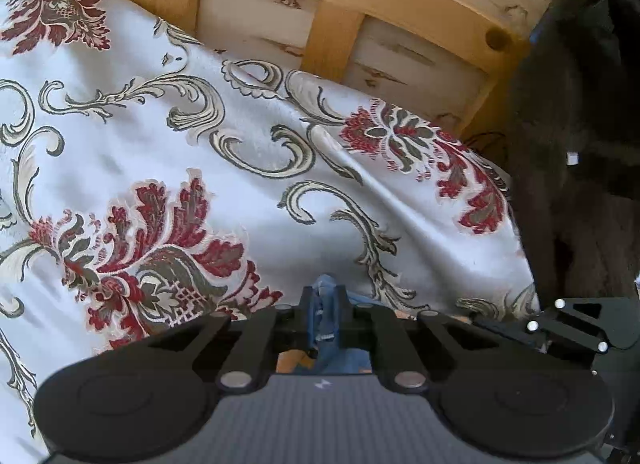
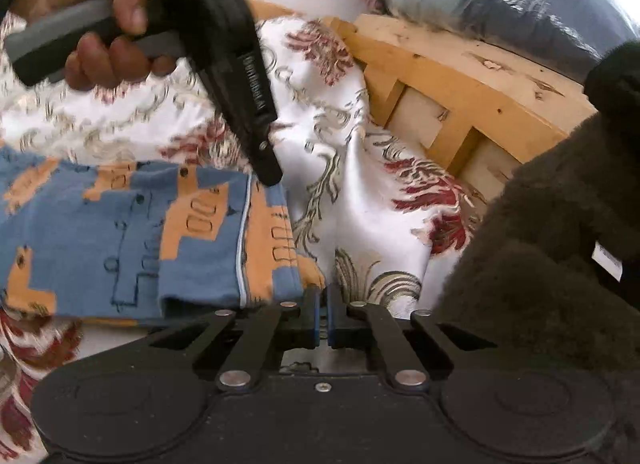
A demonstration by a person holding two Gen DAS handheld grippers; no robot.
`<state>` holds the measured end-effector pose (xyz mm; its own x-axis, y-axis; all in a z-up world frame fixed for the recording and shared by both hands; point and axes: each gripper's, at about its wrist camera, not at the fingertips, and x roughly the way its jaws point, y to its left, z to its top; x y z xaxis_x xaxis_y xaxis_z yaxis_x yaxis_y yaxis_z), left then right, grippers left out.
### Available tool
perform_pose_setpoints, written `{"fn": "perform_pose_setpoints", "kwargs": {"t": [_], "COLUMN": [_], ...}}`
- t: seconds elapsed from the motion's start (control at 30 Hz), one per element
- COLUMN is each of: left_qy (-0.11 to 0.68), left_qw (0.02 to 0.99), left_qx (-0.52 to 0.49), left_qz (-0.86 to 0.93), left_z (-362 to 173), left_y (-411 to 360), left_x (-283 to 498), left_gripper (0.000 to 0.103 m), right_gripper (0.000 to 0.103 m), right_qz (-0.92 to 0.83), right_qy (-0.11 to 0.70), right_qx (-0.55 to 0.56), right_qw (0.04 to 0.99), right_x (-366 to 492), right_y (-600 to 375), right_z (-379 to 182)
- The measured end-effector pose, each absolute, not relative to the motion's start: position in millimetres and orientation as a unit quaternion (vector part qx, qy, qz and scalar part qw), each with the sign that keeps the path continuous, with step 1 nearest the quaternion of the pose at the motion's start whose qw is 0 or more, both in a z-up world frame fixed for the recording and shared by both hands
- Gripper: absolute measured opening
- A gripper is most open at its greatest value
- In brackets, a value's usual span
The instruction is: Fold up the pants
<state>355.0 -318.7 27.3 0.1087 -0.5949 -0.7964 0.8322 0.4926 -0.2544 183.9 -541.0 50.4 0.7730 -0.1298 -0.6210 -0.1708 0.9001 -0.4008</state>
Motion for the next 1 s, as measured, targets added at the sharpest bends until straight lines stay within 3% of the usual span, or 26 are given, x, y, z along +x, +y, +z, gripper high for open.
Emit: {"fn": "perform_pose_setpoints", "kwargs": {"t": [0.13,0.27,0.43,0.53,0.7,0.77,0.8,0.83,1.0], "left_qy": [0.449,0.442,0.454,0.457,0.461,0.465,0.467,0.465,0.434], "left_qw": [0.738,0.738,0.734,0.732,0.727,0.726,0.726,0.725,0.744], "left_qx": [0.134,0.15,0.138,0.145,0.152,0.149,0.15,0.154,0.166], "left_qz": [-0.485,-0.488,-0.485,-0.484,-0.487,-0.484,-0.482,-0.484,-0.48], "left_z": [19,19,22,21,19,17,15,15,27], "left_y": [-328,-331,-325,-325,-324,-325,-326,-328,-330], "left_x": [354,354,358,357,355,357,356,355,342], "left_gripper": [0.004,0.004,0.013,0.024,0.026,0.026,0.015,0.012,0.007], "right_gripper": [0.002,0.021,0.026,0.026,0.025,0.009,0.008,0.007,0.006], "right_qz": [0.007,0.015,0.032,0.052,0.061,0.06,0.058,0.058,0.024], "right_qy": [0.338,0.324,0.315,0.341,0.377,0.382,0.38,0.375,0.329], "right_qx": [-0.222,-0.188,-0.128,-0.09,-0.069,-0.067,-0.066,-0.064,-0.088], "right_qw": [0.915,0.927,0.94,0.934,0.921,0.92,0.921,0.923,0.94], "right_x": [183,176,169,172,183,186,186,186,180], "right_y": [-542,-546,-552,-555,-555,-553,-553,-553,-553], "right_z": [49,59,71,68,56,52,53,54,64]}}
